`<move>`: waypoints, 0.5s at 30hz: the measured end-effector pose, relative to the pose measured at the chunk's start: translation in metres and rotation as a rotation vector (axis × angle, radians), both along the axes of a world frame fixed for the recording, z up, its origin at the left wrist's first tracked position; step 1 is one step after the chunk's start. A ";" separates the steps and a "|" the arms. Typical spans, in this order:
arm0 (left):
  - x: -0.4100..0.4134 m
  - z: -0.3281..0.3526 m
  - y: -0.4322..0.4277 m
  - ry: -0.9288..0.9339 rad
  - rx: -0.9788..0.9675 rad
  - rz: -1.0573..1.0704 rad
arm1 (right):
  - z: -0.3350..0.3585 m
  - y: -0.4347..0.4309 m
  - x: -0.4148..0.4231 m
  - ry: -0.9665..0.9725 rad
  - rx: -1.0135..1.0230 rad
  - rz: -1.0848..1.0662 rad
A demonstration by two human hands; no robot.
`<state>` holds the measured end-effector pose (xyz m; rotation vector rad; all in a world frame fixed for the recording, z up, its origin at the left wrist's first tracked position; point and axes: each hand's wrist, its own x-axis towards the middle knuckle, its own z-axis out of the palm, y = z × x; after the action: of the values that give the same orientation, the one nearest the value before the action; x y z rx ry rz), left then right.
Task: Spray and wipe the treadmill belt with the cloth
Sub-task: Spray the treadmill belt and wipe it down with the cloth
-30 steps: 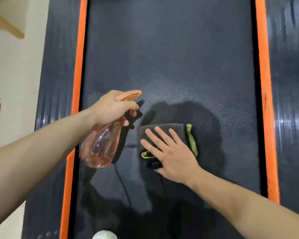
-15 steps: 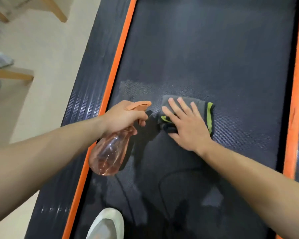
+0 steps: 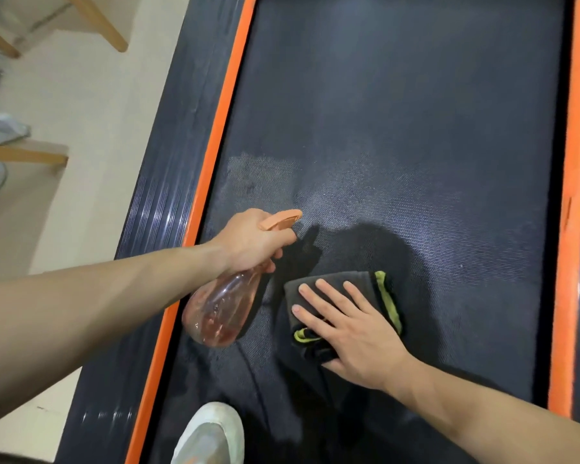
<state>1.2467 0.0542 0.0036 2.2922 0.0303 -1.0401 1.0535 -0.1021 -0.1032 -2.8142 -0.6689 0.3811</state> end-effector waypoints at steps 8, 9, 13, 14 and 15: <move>-0.004 -0.002 0.033 -0.023 0.041 0.049 | 0.001 0.001 0.000 -0.022 -0.004 -0.006; -0.003 -0.001 0.038 -0.018 0.034 0.084 | 0.002 0.002 0.001 -0.030 -0.004 -0.007; -0.004 -0.002 0.053 -0.065 0.073 0.076 | 0.001 0.003 0.003 -0.070 -0.002 -0.007; -0.003 -0.002 0.058 -0.068 0.072 0.091 | 0.001 0.003 0.004 -0.080 -0.003 -0.003; -0.003 -0.002 0.062 -0.062 0.060 0.126 | 0.000 0.003 0.006 -0.089 -0.002 0.000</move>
<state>1.2441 0.1159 0.0017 2.3418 0.1810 -0.9148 1.0593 -0.0987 -0.1031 -2.8468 -0.6868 0.2576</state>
